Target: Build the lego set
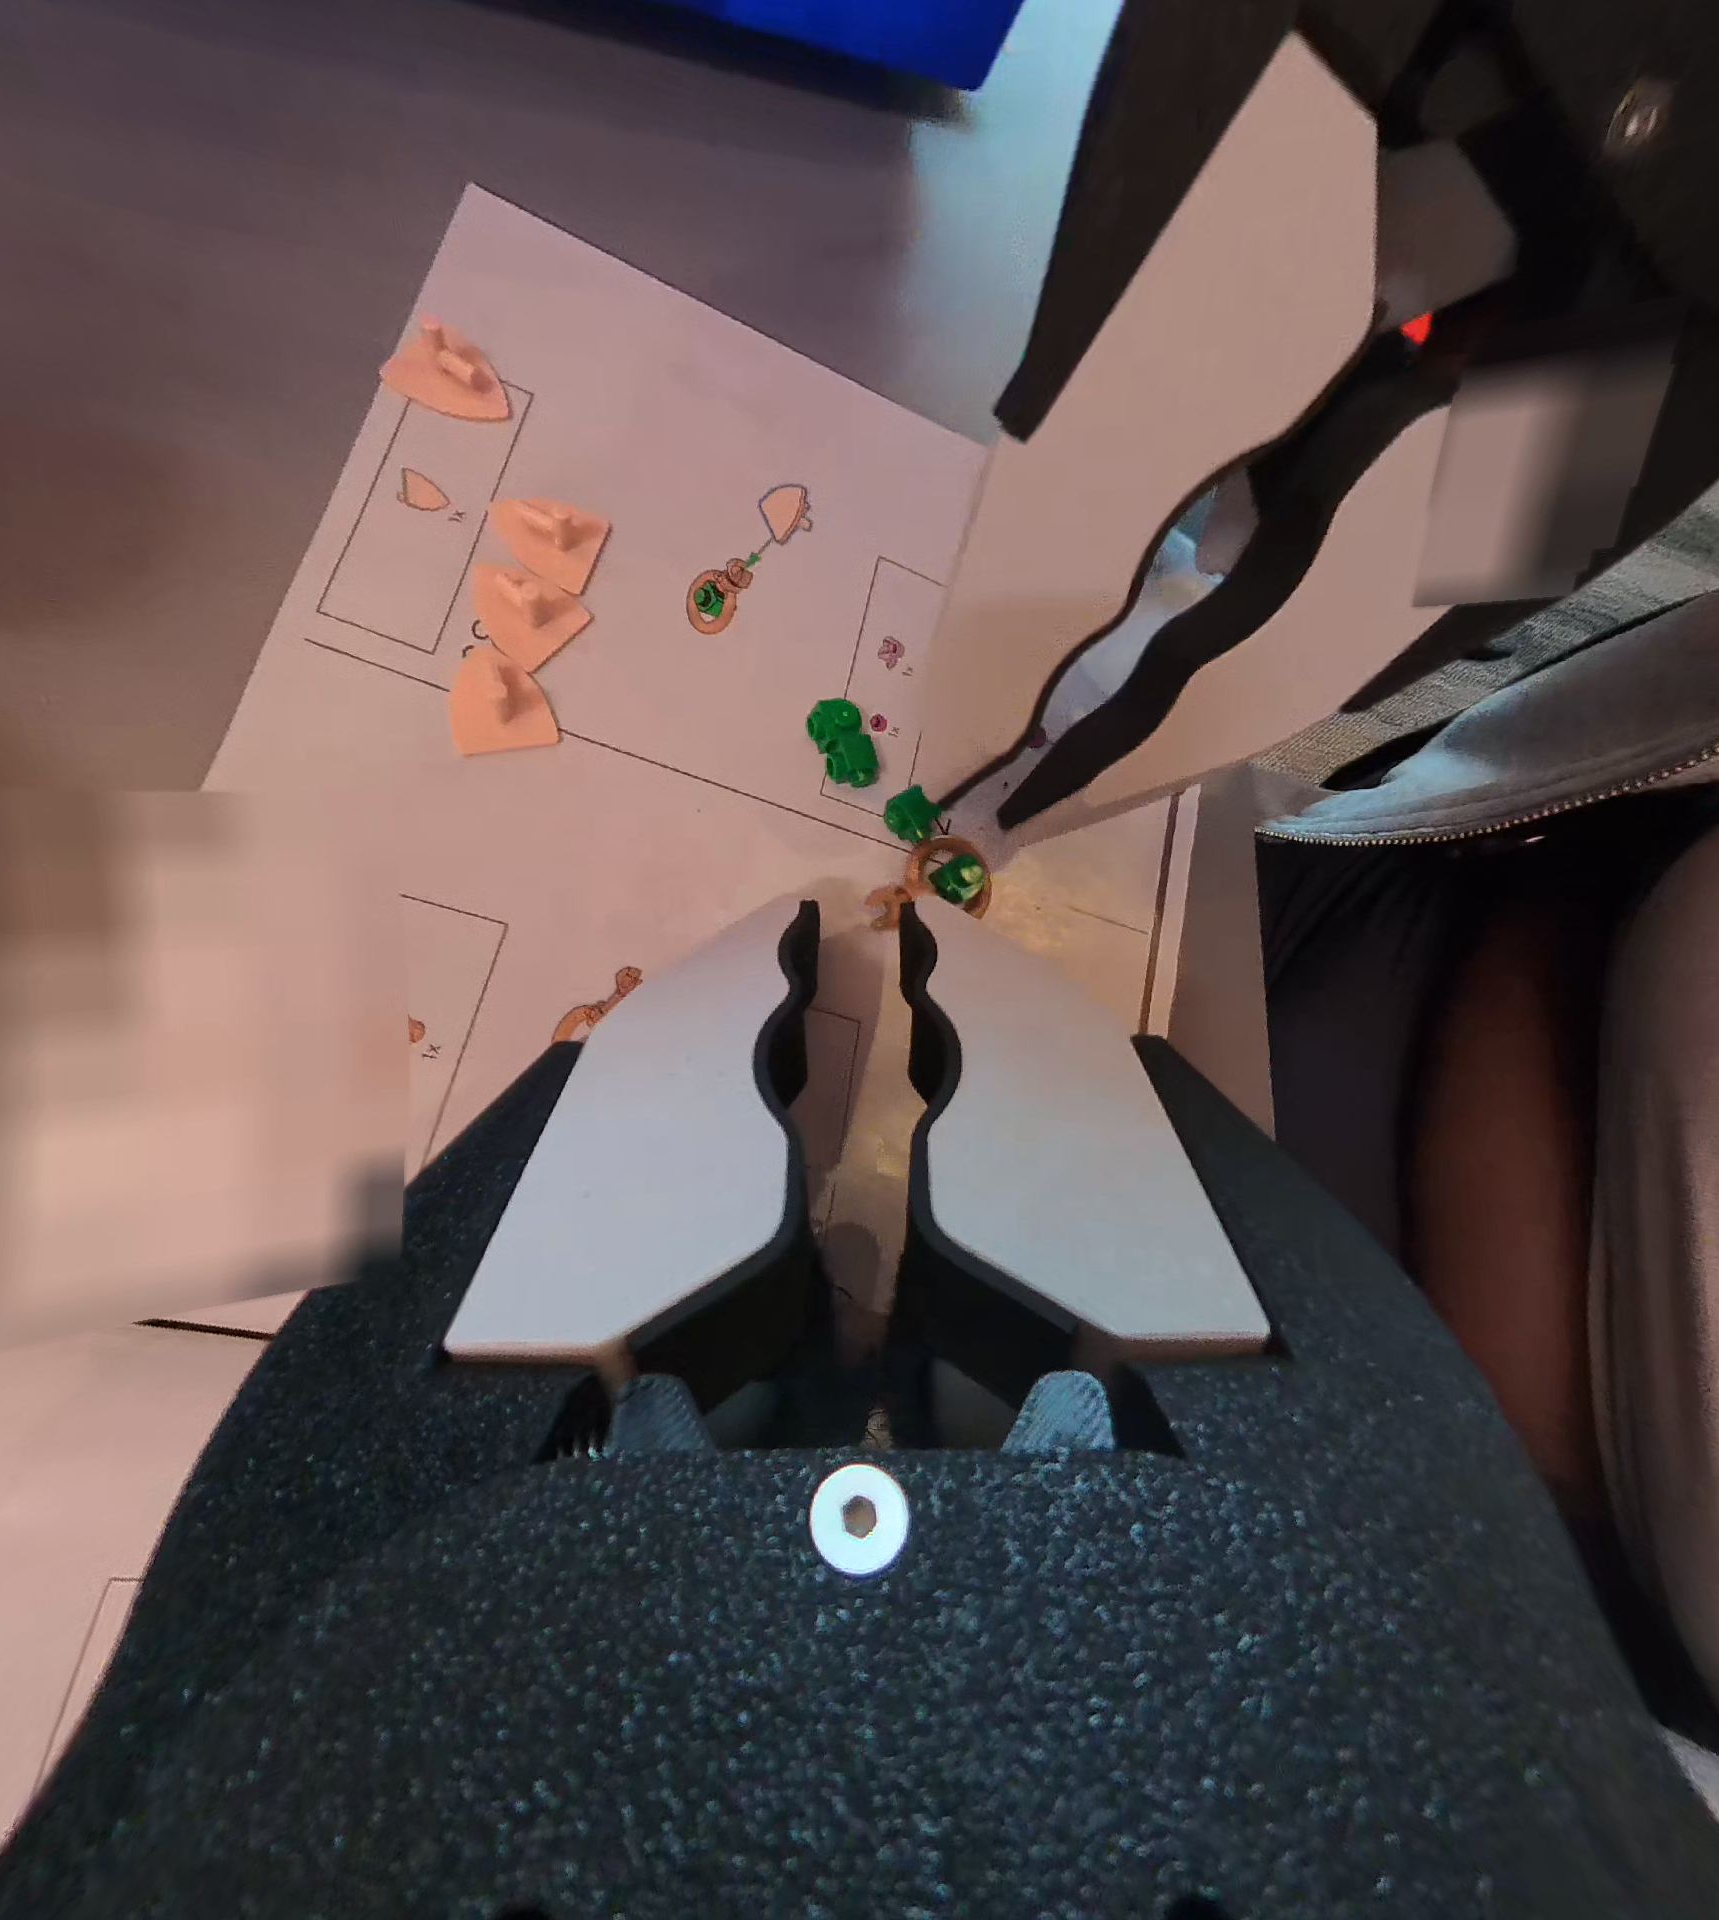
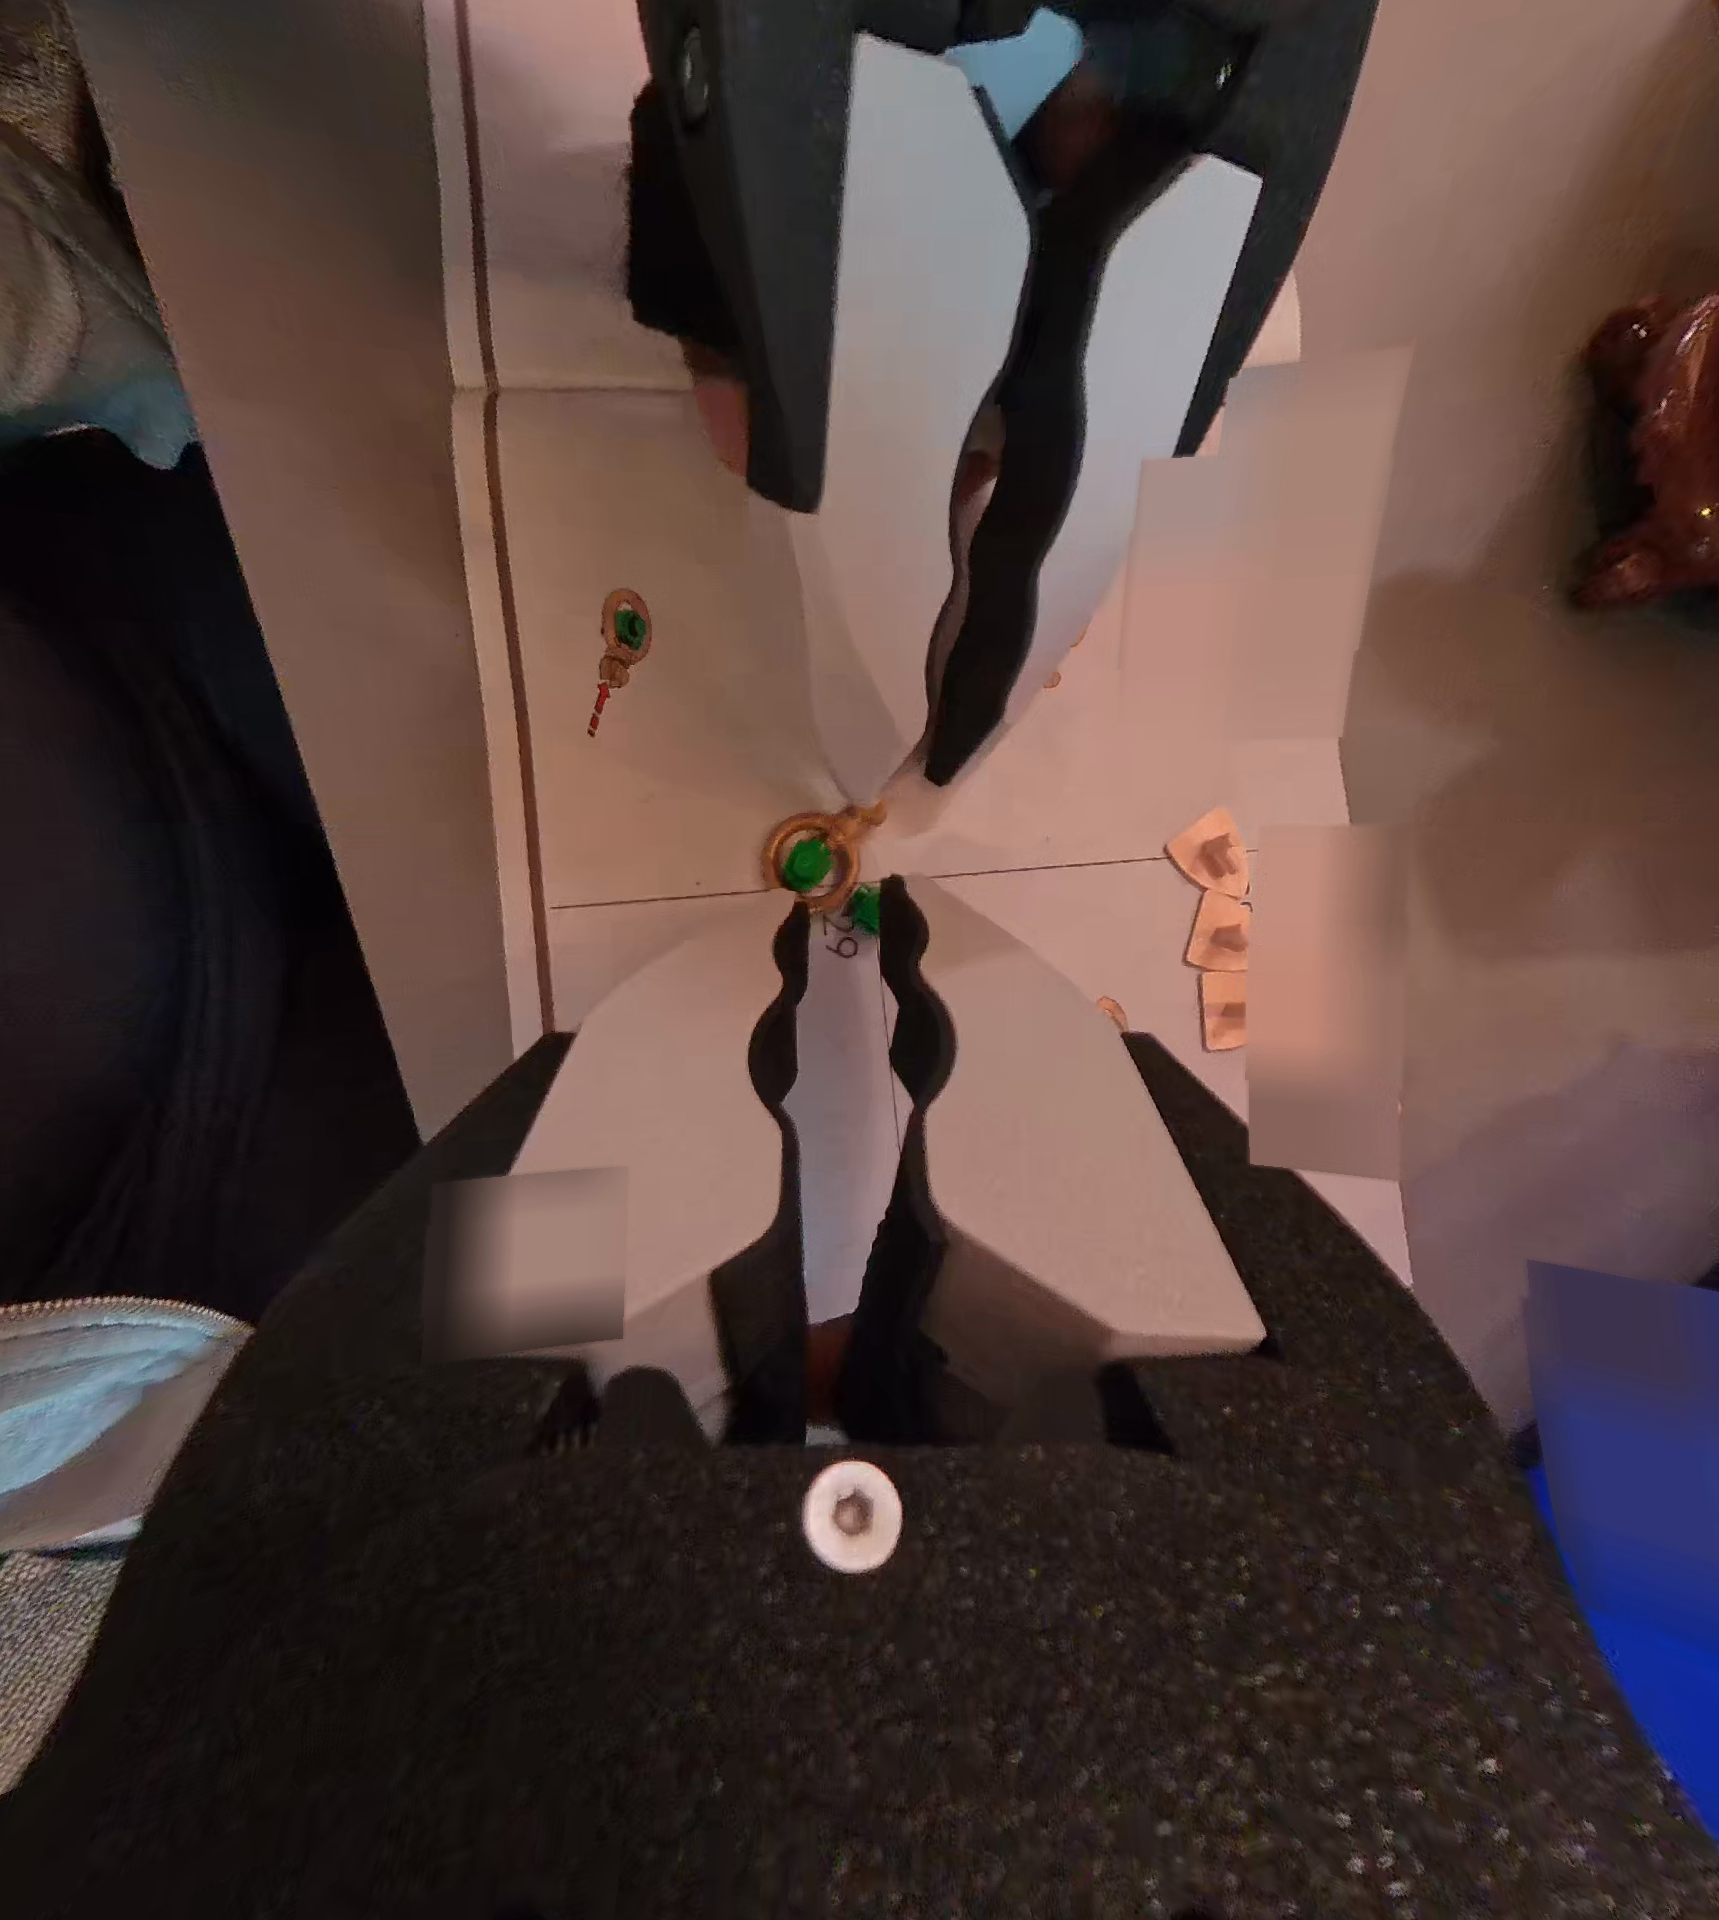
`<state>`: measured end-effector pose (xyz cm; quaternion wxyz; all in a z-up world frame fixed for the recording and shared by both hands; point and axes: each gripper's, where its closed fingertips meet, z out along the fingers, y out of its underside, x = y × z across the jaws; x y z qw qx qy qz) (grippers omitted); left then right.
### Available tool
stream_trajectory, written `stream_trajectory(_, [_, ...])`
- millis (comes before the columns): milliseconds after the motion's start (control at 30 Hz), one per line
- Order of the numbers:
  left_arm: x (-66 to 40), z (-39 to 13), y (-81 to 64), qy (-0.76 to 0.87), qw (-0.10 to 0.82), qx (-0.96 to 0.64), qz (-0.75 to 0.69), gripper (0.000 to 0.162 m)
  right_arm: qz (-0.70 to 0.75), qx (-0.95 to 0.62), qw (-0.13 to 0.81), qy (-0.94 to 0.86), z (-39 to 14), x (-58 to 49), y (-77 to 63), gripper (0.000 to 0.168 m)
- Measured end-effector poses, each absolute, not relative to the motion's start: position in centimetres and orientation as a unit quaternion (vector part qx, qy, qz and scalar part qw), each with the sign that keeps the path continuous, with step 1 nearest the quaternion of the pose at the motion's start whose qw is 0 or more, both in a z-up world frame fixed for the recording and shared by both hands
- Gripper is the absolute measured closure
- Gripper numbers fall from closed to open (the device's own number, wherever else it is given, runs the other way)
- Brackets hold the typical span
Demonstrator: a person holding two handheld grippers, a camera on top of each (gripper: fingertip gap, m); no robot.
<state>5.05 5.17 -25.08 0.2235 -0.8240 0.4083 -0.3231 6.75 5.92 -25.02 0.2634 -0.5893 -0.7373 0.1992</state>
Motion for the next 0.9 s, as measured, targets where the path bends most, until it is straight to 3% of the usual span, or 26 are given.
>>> stream_trajectory(300, [5.1, -25.5, 5.5, 0.416, 0.209, -0.816, -0.342, 0.159, 0.206, -0.587, 0.278, -0.732, -25.2, 6.1, 5.6, 0.156])
stream_trajectory(900, [5.3, -25.4, 4.7, 0.422, 0.208, -0.806, -0.360, 0.159, 0.204, -0.601, 0.272, -0.723, -25.3, 5.9, 5.4, 0.159])
